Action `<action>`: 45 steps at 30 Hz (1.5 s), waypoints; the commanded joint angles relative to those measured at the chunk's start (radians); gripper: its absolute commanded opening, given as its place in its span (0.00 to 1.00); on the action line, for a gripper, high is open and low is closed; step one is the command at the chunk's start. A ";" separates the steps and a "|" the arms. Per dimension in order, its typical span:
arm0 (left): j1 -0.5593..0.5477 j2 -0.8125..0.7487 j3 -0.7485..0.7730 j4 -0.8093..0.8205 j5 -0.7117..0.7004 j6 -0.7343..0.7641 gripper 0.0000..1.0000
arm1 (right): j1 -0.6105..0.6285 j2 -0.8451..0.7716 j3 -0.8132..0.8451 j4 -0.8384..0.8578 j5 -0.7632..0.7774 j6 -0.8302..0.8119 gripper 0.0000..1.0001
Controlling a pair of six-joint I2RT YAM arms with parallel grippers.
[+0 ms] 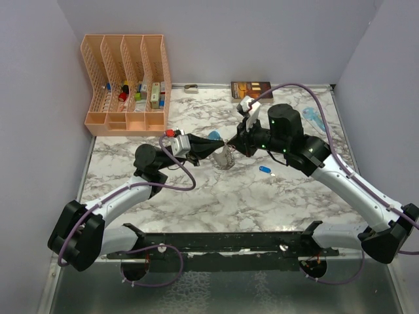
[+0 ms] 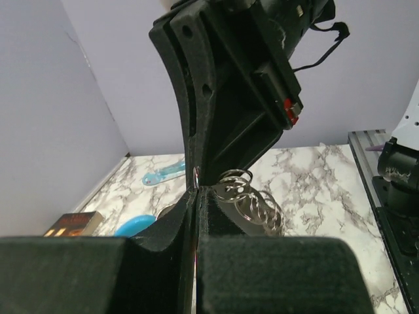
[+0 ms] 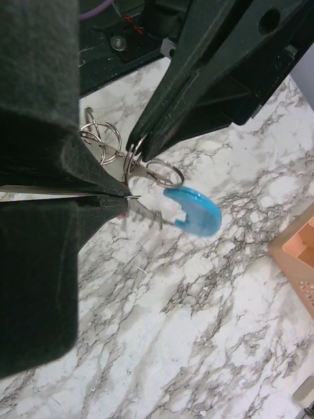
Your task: Put the keys on the keyring
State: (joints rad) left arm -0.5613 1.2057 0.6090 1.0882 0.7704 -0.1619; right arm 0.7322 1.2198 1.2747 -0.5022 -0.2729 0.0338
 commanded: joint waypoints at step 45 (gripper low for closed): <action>0.107 -0.101 -0.096 0.023 -0.055 -0.005 0.00 | -0.151 0.206 -0.213 0.082 -0.073 0.005 0.28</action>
State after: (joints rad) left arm -0.4587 1.1313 0.5209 1.1049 0.7403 -0.1757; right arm 0.5785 1.3724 1.0767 -0.5339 -0.2314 0.0772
